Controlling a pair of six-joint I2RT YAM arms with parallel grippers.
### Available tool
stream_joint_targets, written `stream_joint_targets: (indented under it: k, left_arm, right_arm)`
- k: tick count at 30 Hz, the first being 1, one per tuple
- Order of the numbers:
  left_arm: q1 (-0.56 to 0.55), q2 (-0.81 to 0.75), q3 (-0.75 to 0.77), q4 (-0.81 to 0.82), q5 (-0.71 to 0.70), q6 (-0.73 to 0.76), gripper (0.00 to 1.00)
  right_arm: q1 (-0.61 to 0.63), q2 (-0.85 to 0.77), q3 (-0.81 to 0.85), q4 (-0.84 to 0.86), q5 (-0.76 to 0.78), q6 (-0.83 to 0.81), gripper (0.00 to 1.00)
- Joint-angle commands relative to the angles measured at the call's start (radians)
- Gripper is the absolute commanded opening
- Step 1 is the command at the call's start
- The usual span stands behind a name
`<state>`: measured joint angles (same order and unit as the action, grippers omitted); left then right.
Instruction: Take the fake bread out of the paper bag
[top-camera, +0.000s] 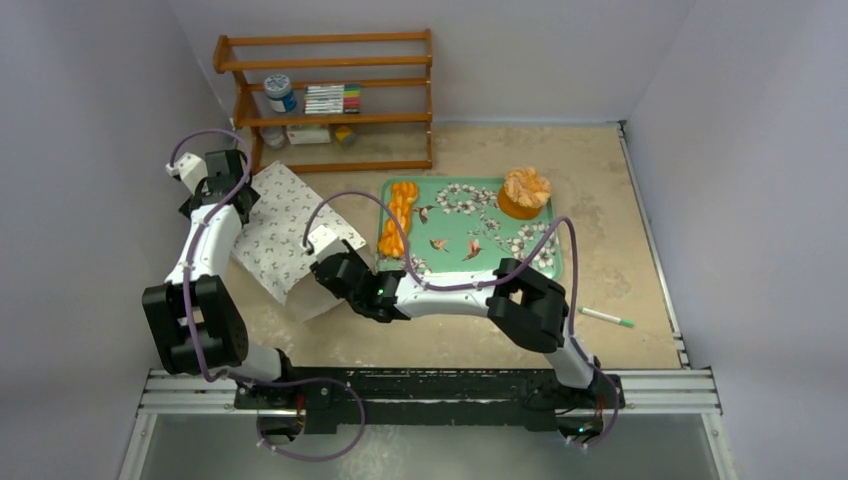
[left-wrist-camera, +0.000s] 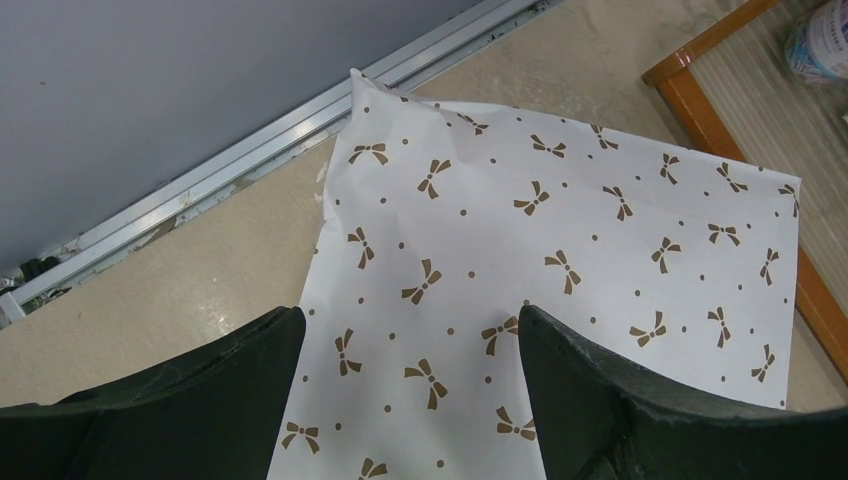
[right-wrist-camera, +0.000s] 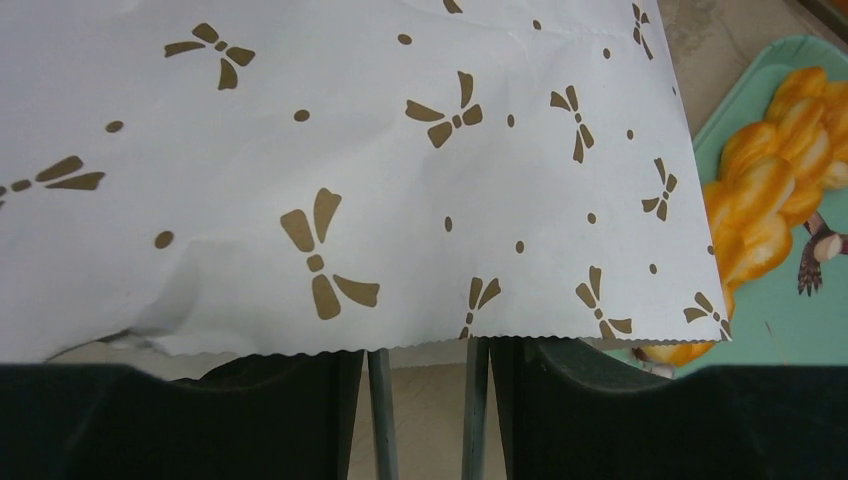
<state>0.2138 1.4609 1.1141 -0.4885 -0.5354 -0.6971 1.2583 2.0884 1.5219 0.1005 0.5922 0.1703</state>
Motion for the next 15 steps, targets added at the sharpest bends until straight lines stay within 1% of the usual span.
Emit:
stream_joint_targets:
  k: [1, 15]
  left_arm:
    - [0.006, 0.004, -0.005, 0.035, -0.015, -0.012, 0.79]
    - [0.007, 0.013, -0.019, 0.047, -0.012, -0.012, 0.78]
  right_arm:
    - [-0.017, -0.013, 0.054, 0.083, 0.030, -0.054, 0.49]
    - [-0.040, 0.032, 0.113, 0.171, -0.122, -0.206, 0.49]
